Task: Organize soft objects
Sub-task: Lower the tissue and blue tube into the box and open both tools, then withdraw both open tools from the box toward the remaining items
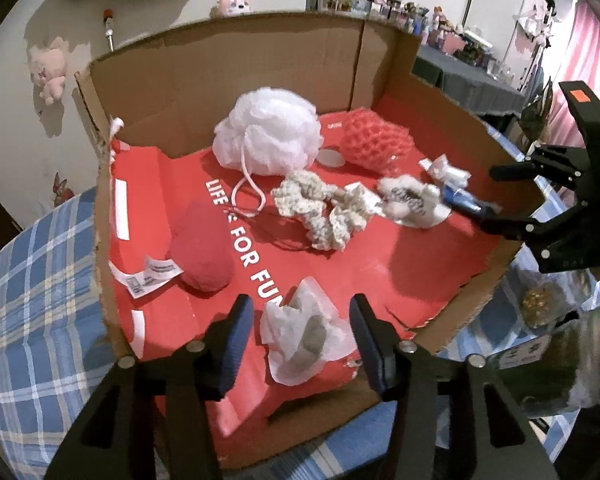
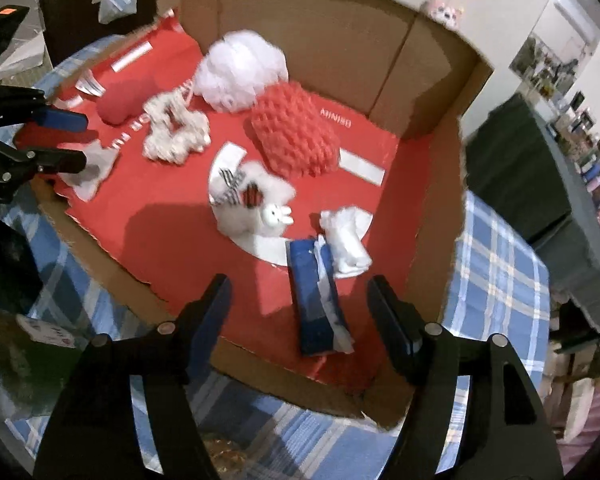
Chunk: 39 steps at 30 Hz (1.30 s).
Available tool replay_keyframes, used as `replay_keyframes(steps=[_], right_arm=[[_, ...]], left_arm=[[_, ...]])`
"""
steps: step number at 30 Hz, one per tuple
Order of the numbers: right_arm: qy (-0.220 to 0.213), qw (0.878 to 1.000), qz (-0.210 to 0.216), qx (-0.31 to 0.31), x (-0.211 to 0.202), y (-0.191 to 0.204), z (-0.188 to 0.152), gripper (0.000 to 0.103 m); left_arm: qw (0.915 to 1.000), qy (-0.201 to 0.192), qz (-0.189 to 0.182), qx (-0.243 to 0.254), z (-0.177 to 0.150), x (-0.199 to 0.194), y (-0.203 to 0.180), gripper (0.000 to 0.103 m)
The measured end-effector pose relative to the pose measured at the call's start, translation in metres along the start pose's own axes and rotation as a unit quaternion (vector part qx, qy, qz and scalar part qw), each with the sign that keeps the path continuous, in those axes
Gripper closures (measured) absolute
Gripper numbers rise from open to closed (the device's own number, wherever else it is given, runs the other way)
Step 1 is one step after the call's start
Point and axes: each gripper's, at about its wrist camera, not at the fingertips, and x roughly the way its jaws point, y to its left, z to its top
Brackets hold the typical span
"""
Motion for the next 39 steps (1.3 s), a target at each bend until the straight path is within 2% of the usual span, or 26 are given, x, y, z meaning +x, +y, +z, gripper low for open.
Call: replay_keyframes(steps=[2,5,8,12,18,19,21,25,27,33,39], right_arm=[[-0.014,1.000,-0.002,0.003,-0.012,0.002,-0.001,0.034],[-0.029,0.999,-0.004,0.012,-0.031,0.004,-0.003,0.034],[-0.052,0.998,-0.004,0.027,-0.057,0.007,-0.008,0.033],[-0.090,0.995,-0.003,0.048,-0.092,0.014,-0.020,0.030],[-0.167,0.983,-0.004,0.077,-0.152,0.028,-0.046,0.023],[-0.178,0.981,-0.006,0.080,-0.161,0.030,-0.050,0.019],[-0.206,0.975,-0.025,0.083,-0.179,0.038,-0.063,0.017],[-0.242,0.966,-0.035,0.088,-0.207,0.053,-0.087,0.016],[-0.255,0.962,-0.038,0.090,-0.217,0.061,-0.099,0.015],[-0.288,0.950,-0.048,0.110,-0.230,0.081,-0.141,0.011],[-0.296,0.942,-0.062,0.144,-0.219,0.092,-0.177,0.010]], left_arm=[[0.9999,-0.010,-0.002,-0.002,0.000,-0.007,-0.001,0.043],[0.9994,-0.033,-0.003,-0.007,-0.001,-0.023,-0.005,0.028],[0.9975,-0.068,-0.006,-0.014,-0.007,-0.047,-0.012,0.016],[0.9918,-0.126,0.007,-0.019,-0.019,-0.087,-0.032,0.005],[0.9793,-0.199,0.032,-0.018,-0.041,-0.142,-0.062,0.000],[0.9766,-0.211,0.034,-0.021,-0.047,-0.151,-0.067,0.000],[0.9716,-0.231,0.044,-0.027,-0.057,-0.164,-0.075,0.000],[0.9660,-0.252,0.047,-0.032,-0.074,-0.181,-0.090,0.000],[0.9612,-0.267,0.060,-0.037,-0.085,-0.188,-0.099,0.000],[0.9519,-0.293,0.072,-0.053,-0.115,-0.198,-0.123,0.000],[0.9487,-0.299,0.079,-0.066,-0.147,-0.191,-0.144,0.000]])
